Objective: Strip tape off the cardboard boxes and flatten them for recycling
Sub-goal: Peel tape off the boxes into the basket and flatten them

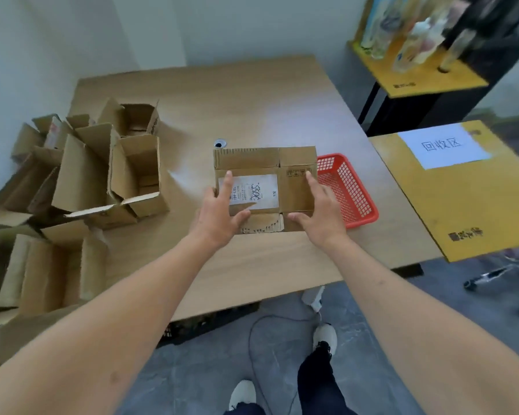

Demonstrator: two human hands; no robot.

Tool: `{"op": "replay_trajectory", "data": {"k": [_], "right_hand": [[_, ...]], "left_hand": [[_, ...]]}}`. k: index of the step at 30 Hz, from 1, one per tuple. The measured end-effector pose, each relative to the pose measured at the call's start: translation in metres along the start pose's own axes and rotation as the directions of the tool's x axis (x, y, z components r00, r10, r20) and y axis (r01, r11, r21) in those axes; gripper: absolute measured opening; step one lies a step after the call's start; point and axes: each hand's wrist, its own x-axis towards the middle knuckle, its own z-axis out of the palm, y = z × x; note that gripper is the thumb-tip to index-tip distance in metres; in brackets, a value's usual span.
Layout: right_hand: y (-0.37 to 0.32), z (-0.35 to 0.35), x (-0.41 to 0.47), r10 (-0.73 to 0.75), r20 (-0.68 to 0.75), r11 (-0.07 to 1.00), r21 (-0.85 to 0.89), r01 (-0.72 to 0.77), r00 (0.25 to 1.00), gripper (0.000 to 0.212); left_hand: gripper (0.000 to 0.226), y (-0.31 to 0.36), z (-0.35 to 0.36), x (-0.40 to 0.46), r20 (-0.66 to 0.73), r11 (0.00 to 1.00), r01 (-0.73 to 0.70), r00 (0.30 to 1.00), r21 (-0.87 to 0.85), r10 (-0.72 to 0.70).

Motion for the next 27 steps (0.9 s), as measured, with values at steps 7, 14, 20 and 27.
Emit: {"op": "replay_trajectory", "data": {"k": [7,14,20,27], "right_hand": [[0.03,-0.088,-0.069,0.12,-0.177,0.993,0.037,-0.115,0.977,0.096],[0.12,-0.182,-0.11,0.215,-0.294,0.977,0.065,-0.205,0.931,0.094],[0.232,-0.279,-0.116,0.26,-0.308,0.965,0.105,-0.239,0.915,0.093],[0.354,-0.374,-0.108,0.335,-0.249,0.942,0.129,-0.311,0.909,0.092]], "left_hand": [[0.095,0.091,0.012,-0.03,0.095,0.984,-0.176,0.98,0.009,0.174],[0.094,0.217,0.078,-0.057,0.16,0.955,-0.298,0.943,0.006,0.293],[0.09,0.341,0.167,-0.067,0.203,0.952,-0.305,0.934,0.033,0.293],[0.093,0.458,0.271,-0.066,0.27,0.958,-0.286,0.923,0.007,0.273]]}}
